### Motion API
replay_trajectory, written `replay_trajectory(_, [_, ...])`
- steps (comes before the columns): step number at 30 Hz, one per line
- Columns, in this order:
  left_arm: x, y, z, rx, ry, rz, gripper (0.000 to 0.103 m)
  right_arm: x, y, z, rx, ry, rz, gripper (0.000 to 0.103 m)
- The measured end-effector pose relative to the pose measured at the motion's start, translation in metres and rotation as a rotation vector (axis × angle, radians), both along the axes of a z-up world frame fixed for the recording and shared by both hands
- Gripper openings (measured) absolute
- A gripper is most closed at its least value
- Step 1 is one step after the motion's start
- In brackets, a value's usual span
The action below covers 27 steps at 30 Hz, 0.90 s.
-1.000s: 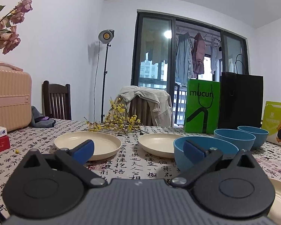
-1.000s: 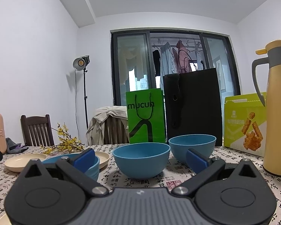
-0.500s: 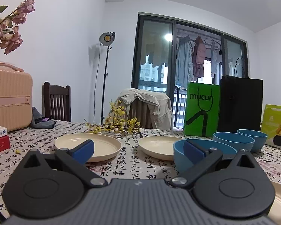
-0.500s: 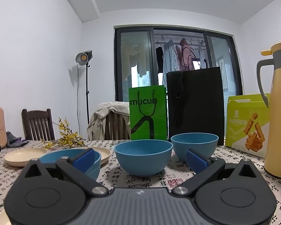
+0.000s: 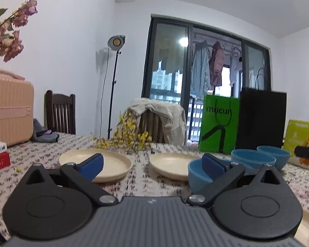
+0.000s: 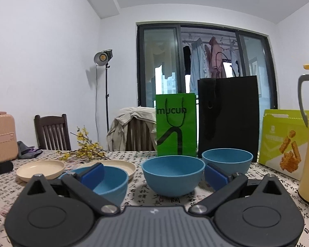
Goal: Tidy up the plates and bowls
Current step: 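Raise both open grippers away from the released plate, then move both open grippers toward the two cream plates by the yellow flowers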
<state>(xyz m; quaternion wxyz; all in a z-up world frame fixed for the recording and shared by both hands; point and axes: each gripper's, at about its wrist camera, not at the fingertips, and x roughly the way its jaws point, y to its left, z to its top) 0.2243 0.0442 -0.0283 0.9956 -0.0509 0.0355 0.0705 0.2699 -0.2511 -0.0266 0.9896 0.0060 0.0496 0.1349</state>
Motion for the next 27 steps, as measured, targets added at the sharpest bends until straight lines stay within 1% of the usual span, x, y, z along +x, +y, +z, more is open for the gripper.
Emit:
replay_trajectory(5, [-0.005,0.013,0.026,-0.007,-0.044,-0.013,0.103,-0.002,0.011,0.013,-0.015,0.011,0.009,0.103])
replay_trajectory(10, [-0.004,0.028,0.043,-0.007,-0.036,-0.021,0.103,-0.004,0.027,0.032,-0.012,0.025,0.03,0.103])
replay_trajectory(18, [0.005,0.058,0.057,-0.089,-0.004,-0.057,0.103,0.006,0.054,0.056,0.019,0.092,0.098,0.103])
replay_trajectory(23, [0.011,0.071,0.063,-0.105,0.001,-0.057,0.103,0.017,0.065,0.067,0.044,0.135,0.117,0.103])
replay_trajectory(27, [0.017,0.079,0.068,-0.125,0.008,-0.06,0.103,0.024,0.073,0.072,0.042,0.156,0.128,0.103])
